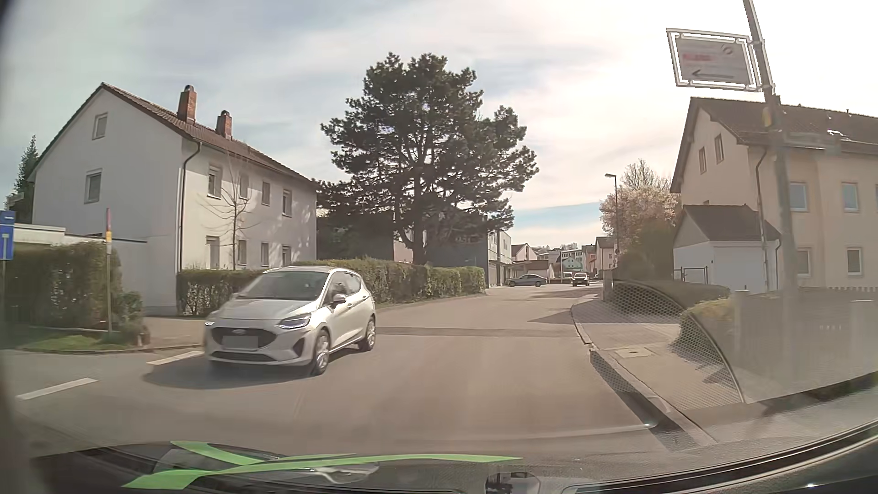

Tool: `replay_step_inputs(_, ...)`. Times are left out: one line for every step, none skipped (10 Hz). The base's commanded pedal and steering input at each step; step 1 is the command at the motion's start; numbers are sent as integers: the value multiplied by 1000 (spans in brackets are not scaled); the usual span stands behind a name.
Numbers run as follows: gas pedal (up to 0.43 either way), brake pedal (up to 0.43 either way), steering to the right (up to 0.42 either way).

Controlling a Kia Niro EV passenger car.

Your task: Follow the waypoints while adhering to traffic rules and regulations

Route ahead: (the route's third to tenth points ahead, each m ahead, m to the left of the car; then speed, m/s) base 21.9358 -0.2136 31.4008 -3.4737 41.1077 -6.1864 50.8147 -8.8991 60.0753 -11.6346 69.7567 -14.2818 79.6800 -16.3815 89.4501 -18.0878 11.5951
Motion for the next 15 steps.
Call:
replay_step_inputs(87, 0, 28)
replay_step_inputs(87, 0, 28)
replay_step_inputs(87, 0, 31)
replay_step_inputs(87, 0, 39)
replay_step_inputs(87, 0, 45)
replay_step_inputs(87, 0, 46)
replay_step_inputs(87, 0, 46)
replay_step_inputs(87, 0, 46)
replay_step_inputs(87, 0, 44)
replay_step_inputs(87, 0, 44)
replay_step_inputs(87, 0, 43)
replay_step_inputs(87, 0, 42)
replay_step_inputs(87, 0, 44)
replay_step_inputs(79, 0, 44)
replay_step_inputs(0, 0, 44)
